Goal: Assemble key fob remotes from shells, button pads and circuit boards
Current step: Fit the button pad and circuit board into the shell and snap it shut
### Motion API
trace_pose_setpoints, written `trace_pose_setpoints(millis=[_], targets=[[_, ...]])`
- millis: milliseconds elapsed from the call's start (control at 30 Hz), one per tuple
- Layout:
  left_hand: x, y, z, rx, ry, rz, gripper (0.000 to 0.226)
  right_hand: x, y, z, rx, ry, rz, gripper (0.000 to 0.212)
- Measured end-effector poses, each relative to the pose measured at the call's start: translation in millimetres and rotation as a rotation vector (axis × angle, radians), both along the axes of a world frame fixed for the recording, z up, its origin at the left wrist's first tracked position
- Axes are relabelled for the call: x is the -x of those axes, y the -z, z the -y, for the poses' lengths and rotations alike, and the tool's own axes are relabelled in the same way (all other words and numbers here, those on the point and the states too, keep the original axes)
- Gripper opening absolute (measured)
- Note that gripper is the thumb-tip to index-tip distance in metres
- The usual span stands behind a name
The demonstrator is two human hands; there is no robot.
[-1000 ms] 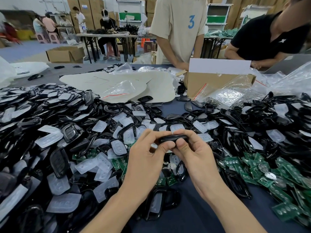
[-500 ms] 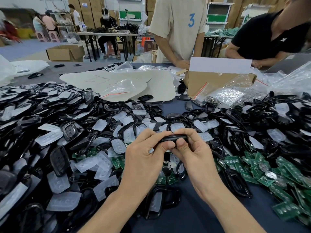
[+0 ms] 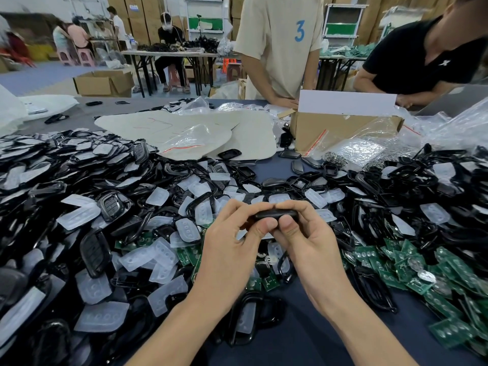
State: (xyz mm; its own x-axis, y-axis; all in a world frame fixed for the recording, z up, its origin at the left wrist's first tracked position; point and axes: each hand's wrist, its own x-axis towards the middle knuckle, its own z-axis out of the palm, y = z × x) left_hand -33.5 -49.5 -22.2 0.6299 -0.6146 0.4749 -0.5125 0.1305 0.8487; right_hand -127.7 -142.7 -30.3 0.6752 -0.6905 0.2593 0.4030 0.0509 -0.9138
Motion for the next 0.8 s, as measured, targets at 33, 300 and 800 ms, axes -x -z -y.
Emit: trace_pose_setpoints(millis=[33,300,800], targets=[[-0.3,-0.5,-0.1,-0.001,0.007,-0.004,0.018,0.4,-0.6,0.5,0.009,0.004,-0.003,0.012],[-2.6,-1.3,-1.5,0.022,0.066,-0.037,0.025,3.9,-4.0,2.7,0.163,0.083,-0.087,0.015],[-17.7,6.7,2.1,0.077,0.238,-0.449,0.028,8.8,-12.8,2.1,0.311,0.057,-0.089,0.051]])
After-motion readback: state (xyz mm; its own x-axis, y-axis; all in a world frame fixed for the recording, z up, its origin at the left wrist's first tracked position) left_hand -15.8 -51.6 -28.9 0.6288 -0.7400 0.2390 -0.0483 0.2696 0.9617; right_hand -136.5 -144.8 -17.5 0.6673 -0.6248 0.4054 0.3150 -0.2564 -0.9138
